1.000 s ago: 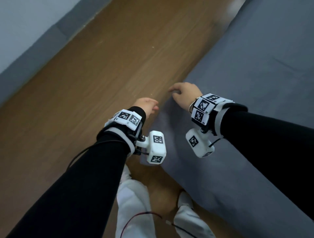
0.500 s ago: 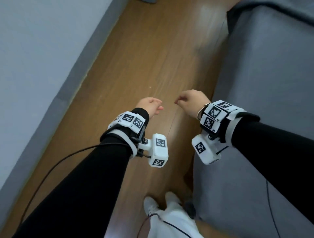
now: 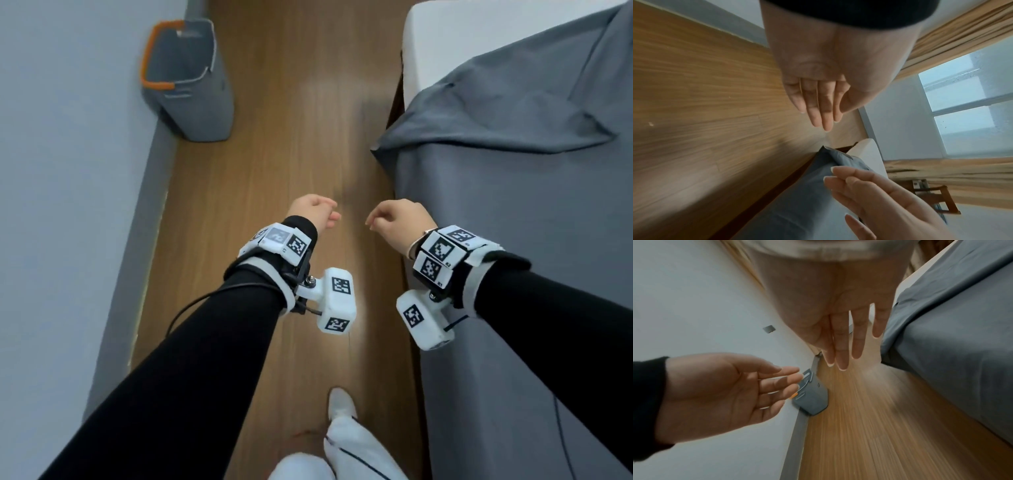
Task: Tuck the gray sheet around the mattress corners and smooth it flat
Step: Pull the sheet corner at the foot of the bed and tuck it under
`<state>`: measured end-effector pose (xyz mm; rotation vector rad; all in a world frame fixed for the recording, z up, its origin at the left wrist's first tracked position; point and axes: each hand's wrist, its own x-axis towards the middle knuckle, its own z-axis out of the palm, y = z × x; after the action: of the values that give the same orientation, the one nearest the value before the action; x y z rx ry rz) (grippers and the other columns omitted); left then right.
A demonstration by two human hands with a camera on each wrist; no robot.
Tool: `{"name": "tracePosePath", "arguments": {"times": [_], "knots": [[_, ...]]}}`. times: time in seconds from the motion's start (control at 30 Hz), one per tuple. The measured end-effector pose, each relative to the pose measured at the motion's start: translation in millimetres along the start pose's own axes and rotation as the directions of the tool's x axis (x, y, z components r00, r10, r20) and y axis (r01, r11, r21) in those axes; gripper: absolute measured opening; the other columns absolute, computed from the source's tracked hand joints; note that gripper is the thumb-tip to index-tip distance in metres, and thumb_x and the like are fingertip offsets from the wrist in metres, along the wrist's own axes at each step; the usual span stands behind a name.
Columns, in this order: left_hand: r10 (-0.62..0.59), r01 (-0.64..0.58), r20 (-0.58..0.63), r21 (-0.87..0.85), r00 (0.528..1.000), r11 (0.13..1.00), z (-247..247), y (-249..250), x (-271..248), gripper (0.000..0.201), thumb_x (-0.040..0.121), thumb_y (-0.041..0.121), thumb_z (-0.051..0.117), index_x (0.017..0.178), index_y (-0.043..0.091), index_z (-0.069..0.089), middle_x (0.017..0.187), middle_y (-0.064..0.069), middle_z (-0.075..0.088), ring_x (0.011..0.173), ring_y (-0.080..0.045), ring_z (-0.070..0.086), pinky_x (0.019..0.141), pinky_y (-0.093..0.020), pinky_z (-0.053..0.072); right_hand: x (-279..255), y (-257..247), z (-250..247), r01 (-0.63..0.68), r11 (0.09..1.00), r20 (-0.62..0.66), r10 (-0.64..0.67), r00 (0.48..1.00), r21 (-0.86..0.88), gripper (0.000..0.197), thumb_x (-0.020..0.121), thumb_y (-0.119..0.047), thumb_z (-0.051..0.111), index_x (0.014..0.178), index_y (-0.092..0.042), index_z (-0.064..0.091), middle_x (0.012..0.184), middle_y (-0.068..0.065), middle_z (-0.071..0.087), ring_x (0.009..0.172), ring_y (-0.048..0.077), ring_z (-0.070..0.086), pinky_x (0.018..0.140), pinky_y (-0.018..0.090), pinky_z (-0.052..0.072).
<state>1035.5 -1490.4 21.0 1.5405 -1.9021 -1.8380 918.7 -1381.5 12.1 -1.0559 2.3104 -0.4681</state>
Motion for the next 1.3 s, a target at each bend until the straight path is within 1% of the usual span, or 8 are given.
{"name": "tracePosePath", "arguments": {"times": [0.2, 0.37, 0.53, 0.67, 0.9, 0.97, 1.1, 1.3], "knots": [[0.040, -0.057, 0.163, 0.099, 0.986, 0.993, 1, 72, 94, 0.020, 0.090, 0.005, 0.042, 0.097, 0.015, 0.058, 0.082, 0.001, 0.066, 0.062, -0.004, 0.056, 0.055, -0.016, 0.042, 85, 7, -57, -0.189, 0.980, -0.068, 0.193, 0.979, 0.054, 0.027, 0.084, -0.014, 0.046, 0.084, -0.025, 0.071, 0.095, 0.002, 0.073, 0.092, 0.023, 0.065, 0.084, 0.034, 0.053], [0.079, -0.143, 0.279, 0.218, 0.957, 0.965, 21, 143, 179, 0.017, 0.089, 0.003, 0.049, 0.098, 0.014, 0.059, 0.074, 0.003, 0.061, 0.059, -0.003, 0.053, 0.042, -0.003, 0.041, 149, 28, -96, -0.334, 0.932, -0.168, 0.356, 0.920, 0.142, 0.025, 0.084, -0.014, 0.049, 0.088, -0.022, 0.072, 0.098, 0.005, 0.072, 0.091, 0.024, 0.064, 0.080, 0.028, 0.048], [0.069, -0.221, 0.406, 0.340, 0.911, 0.914, 80, 193, 239, 0.011, 0.085, 0.009, 0.060, 0.094, 0.015, 0.062, 0.074, -0.002, 0.061, 0.067, -0.013, 0.060, 0.067, -0.021, 0.050, 182, 77, -129, -0.461, 0.860, -0.202, 0.503, 0.841, 0.220, 0.022, 0.084, -0.013, 0.053, 0.093, -0.018, 0.072, 0.102, 0.005, 0.072, 0.101, 0.026, 0.063, 0.087, 0.028, 0.046], [0.090, -0.302, 0.455, 0.418, 0.886, 0.857, 142, 229, 285, 0.021, 0.086, 0.016, 0.063, 0.106, 0.010, 0.066, 0.093, -0.005, 0.063, 0.083, -0.018, 0.057, 0.081, -0.025, 0.046, 213, 136, -159, -0.528, 0.800, -0.233, 0.592, 0.771, 0.286, 0.020, 0.084, -0.012, 0.054, 0.094, -0.017, 0.071, 0.105, 0.006, 0.072, 0.103, 0.025, 0.063, 0.091, 0.030, 0.047], [0.130, -0.342, 0.424, 0.474, 0.896, 0.811, 255, 263, 379, 0.044, 0.082, 0.021, 0.068, 0.122, 0.008, 0.056, 0.127, -0.008, 0.061, 0.116, -0.024, 0.058, 0.104, -0.031, 0.043, 287, 248, -190, -0.618, 0.722, -0.305, 0.692, 0.655, 0.312, 0.046, 0.086, -0.014, 0.058, 0.130, -0.016, 0.045, 0.137, 0.010, 0.044, 0.112, 0.032, 0.056, 0.093, 0.035, 0.042], [0.134, -0.320, 0.395, 0.454, 0.909, 0.831, 279, 263, 398, 0.049, 0.080, 0.019, 0.069, 0.125, 0.010, 0.053, 0.131, -0.006, 0.057, 0.112, -0.026, 0.061, 0.101, -0.038, 0.047, 298, 273, -197, -0.648, 0.699, -0.308, 0.715, 0.627, 0.303, 0.054, 0.086, -0.012, 0.059, 0.136, -0.017, 0.038, 0.142, 0.009, 0.036, 0.110, 0.035, 0.058, 0.090, 0.036, 0.043], [0.134, -0.321, 0.390, 0.469, 0.911, 0.823, 315, 263, 416, 0.049, 0.080, 0.014, 0.062, 0.127, 0.014, 0.048, 0.132, -0.001, 0.052, 0.068, -0.028, 0.066, 0.086, -0.041, 0.057, 311, 314, -201, -0.693, 0.673, -0.309, 0.737, 0.601, 0.257, 0.071, 0.085, -0.010, 0.060, 0.145, -0.021, 0.024, 0.152, 0.006, 0.021, 0.108, 0.041, 0.058, 0.091, 0.040, 0.044], [0.094, -0.300, 0.363, 0.568, 0.927, 0.767, 344, 258, 437, 0.060, 0.077, 0.019, 0.064, 0.131, 0.016, 0.040, 0.127, -0.010, 0.055, 0.095, -0.036, 0.068, 0.089, -0.041, 0.055, 318, 364, -231, -0.760, 0.606, -0.263, 0.792, 0.550, 0.235, 0.101, 0.077, -0.016, 0.074, 0.150, -0.027, 0.005, 0.157, 0.009, 0.014, 0.116, 0.040, 0.056, 0.098, 0.042, 0.042]]}}
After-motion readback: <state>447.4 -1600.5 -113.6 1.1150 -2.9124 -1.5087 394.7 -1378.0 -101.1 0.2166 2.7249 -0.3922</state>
